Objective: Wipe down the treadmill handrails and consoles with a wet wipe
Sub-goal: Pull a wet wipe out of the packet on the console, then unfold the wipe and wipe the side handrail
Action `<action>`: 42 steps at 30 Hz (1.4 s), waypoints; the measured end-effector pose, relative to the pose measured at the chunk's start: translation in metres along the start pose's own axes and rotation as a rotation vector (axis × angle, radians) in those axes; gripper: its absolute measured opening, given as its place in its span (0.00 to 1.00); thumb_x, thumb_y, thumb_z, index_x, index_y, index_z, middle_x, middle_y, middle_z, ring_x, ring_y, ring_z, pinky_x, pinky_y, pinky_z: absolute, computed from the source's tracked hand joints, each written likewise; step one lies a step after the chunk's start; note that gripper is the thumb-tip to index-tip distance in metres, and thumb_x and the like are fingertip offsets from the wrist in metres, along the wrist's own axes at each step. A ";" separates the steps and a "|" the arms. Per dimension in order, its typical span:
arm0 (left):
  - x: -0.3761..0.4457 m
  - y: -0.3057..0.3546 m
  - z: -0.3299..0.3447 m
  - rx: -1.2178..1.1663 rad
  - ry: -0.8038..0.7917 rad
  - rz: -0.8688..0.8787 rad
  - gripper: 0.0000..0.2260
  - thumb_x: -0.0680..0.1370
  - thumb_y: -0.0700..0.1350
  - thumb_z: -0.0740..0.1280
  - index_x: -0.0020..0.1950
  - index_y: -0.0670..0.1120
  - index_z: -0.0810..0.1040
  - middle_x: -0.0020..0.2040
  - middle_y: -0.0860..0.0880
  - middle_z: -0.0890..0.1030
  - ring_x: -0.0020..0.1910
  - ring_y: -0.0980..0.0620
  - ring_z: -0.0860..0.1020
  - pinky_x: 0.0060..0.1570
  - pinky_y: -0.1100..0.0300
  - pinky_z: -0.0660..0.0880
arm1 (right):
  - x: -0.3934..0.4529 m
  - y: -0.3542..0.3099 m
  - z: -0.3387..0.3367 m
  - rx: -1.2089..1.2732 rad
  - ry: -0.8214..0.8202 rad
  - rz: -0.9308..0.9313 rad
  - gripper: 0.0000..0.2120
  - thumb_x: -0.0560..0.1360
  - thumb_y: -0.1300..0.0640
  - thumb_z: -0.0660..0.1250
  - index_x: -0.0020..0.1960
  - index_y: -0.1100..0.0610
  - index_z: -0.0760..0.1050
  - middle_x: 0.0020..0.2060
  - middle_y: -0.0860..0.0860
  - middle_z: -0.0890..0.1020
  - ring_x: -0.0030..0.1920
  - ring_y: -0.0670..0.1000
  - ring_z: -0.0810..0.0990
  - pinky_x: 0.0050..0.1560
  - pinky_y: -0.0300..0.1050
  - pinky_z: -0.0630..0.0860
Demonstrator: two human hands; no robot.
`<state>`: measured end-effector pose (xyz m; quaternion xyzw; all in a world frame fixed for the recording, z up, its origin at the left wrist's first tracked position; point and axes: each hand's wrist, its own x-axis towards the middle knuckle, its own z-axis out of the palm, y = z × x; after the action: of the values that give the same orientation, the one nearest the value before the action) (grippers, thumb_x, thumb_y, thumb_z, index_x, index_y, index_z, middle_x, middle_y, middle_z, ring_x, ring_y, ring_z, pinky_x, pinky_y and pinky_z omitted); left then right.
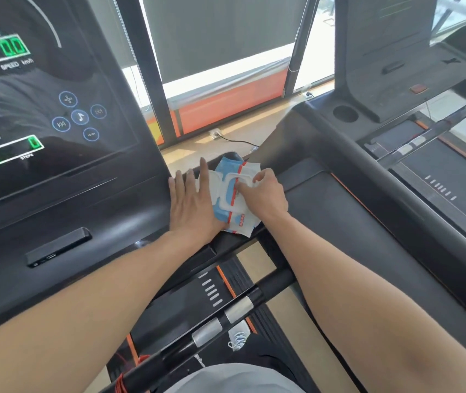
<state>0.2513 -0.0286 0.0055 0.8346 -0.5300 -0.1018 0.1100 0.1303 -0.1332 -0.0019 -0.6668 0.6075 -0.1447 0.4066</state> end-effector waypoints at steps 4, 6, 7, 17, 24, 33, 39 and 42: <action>-0.009 -0.003 -0.004 -0.132 0.026 -0.008 0.62 0.66 0.62 0.78 0.82 0.46 0.36 0.78 0.44 0.63 0.81 0.44 0.50 0.80 0.47 0.42 | 0.006 0.002 -0.006 -0.035 -0.085 -0.072 0.19 0.78 0.38 0.67 0.62 0.46 0.65 0.50 0.45 0.79 0.39 0.44 0.82 0.33 0.41 0.80; -0.019 -0.002 -0.008 -0.269 0.103 0.067 0.56 0.72 0.51 0.78 0.82 0.50 0.38 0.79 0.49 0.61 0.80 0.49 0.50 0.80 0.49 0.49 | 0.009 -0.001 -0.005 -0.046 -0.133 -0.149 0.17 0.79 0.41 0.67 0.63 0.46 0.67 0.52 0.45 0.78 0.42 0.45 0.81 0.37 0.43 0.81; -0.025 -0.002 -0.009 -0.281 0.105 0.117 0.52 0.75 0.46 0.76 0.82 0.53 0.38 0.81 0.51 0.59 0.81 0.49 0.49 0.78 0.50 0.52 | 0.011 -0.004 -0.001 -0.047 -0.167 -0.206 0.15 0.81 0.45 0.67 0.65 0.47 0.69 0.53 0.44 0.76 0.45 0.45 0.80 0.38 0.39 0.78; -0.018 -0.014 0.011 0.056 -0.222 0.254 0.40 0.81 0.59 0.63 0.83 0.44 0.43 0.83 0.47 0.42 0.82 0.51 0.40 0.78 0.57 0.38 | 0.027 -0.024 0.007 0.469 -0.328 0.018 0.14 0.82 0.57 0.65 0.66 0.51 0.78 0.60 0.52 0.80 0.59 0.55 0.79 0.58 0.50 0.80; -0.017 -0.007 0.011 -0.106 0.036 0.215 0.29 0.82 0.55 0.65 0.80 0.48 0.62 0.81 0.49 0.61 0.81 0.51 0.55 0.79 0.55 0.49 | 0.015 -0.002 -0.022 0.697 -0.267 0.048 0.25 0.76 0.69 0.70 0.70 0.54 0.71 0.66 0.58 0.75 0.63 0.60 0.78 0.64 0.58 0.78; -0.010 0.043 -0.007 -1.014 0.035 -0.230 0.12 0.75 0.57 0.74 0.54 0.56 0.80 0.50 0.58 0.83 0.53 0.57 0.81 0.52 0.61 0.78 | -0.027 0.010 -0.051 0.810 -0.377 -0.001 0.15 0.81 0.53 0.69 0.61 0.62 0.78 0.53 0.59 0.86 0.53 0.60 0.86 0.54 0.54 0.83; -0.001 0.046 0.001 -1.180 -0.019 -0.424 0.12 0.78 0.58 0.71 0.44 0.50 0.81 0.48 0.51 0.82 0.52 0.50 0.80 0.59 0.45 0.79 | -0.029 0.029 -0.068 0.856 -0.442 0.063 0.14 0.79 0.63 0.70 0.64 0.60 0.79 0.56 0.57 0.86 0.52 0.54 0.86 0.48 0.44 0.82; 0.000 0.048 0.004 -1.165 -0.015 -0.485 0.22 0.77 0.63 0.69 0.46 0.44 0.83 0.50 0.48 0.83 0.55 0.47 0.79 0.59 0.47 0.78 | -0.028 0.038 -0.070 0.842 -0.378 0.073 0.10 0.80 0.63 0.69 0.61 0.61 0.81 0.54 0.57 0.86 0.53 0.56 0.86 0.51 0.47 0.82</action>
<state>0.2085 -0.0492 0.0153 0.7335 -0.1841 -0.4016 0.5166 0.0492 -0.1302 0.0230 -0.4365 0.4343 -0.2401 0.7505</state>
